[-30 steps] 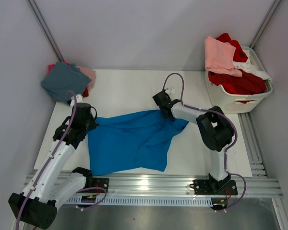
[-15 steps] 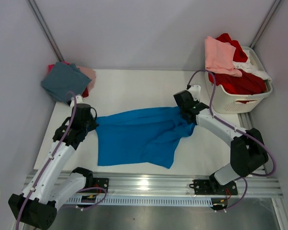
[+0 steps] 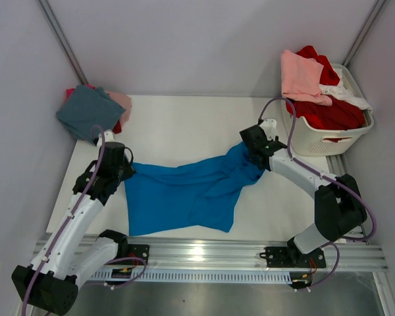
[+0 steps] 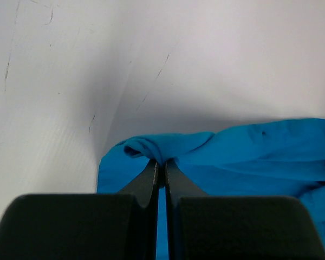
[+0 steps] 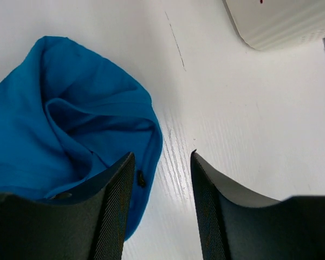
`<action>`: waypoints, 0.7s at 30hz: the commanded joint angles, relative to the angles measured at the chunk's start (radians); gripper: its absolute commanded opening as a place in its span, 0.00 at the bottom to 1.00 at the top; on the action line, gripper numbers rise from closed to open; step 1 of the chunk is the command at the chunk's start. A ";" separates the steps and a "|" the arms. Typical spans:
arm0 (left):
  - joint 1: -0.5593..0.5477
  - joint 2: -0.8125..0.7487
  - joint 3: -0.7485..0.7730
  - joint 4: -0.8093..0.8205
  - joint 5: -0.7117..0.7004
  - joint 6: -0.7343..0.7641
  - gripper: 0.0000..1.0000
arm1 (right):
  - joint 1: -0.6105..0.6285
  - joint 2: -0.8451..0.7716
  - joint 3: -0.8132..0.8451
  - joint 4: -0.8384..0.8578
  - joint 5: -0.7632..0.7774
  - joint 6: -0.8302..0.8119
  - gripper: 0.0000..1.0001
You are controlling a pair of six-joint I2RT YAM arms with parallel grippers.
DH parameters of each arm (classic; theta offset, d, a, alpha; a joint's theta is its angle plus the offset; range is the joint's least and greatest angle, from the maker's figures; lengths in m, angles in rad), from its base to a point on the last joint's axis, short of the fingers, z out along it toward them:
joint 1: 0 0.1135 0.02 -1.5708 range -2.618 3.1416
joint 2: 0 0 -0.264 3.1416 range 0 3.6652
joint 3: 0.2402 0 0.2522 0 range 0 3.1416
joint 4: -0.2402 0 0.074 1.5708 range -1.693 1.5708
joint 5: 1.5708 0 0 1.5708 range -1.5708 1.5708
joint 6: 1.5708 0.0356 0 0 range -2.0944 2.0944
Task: Fold and stack the t-shirts
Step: Flatten out the tshirt
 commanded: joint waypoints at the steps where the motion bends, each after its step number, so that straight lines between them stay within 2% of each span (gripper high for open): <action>1: 0.011 0.001 0.001 0.023 -0.010 -0.024 0.02 | 0.003 -0.002 0.008 0.043 -0.043 -0.002 0.50; 6: 0.009 0.007 0.001 0.027 -0.004 -0.025 0.03 | 0.021 0.041 0.030 0.125 -0.204 -0.004 0.50; 9: 0.009 0.011 0.003 0.026 -0.001 -0.030 0.03 | 0.067 0.148 0.096 0.109 -0.263 -0.019 0.49; 15: 0.009 0.013 0.001 0.026 0.005 -0.031 0.02 | 0.168 0.386 0.329 0.001 -0.194 -0.042 0.47; 21: 0.011 -0.001 -0.003 0.024 -0.005 -0.030 0.03 | 0.213 0.492 0.460 -0.074 -0.129 -0.063 0.45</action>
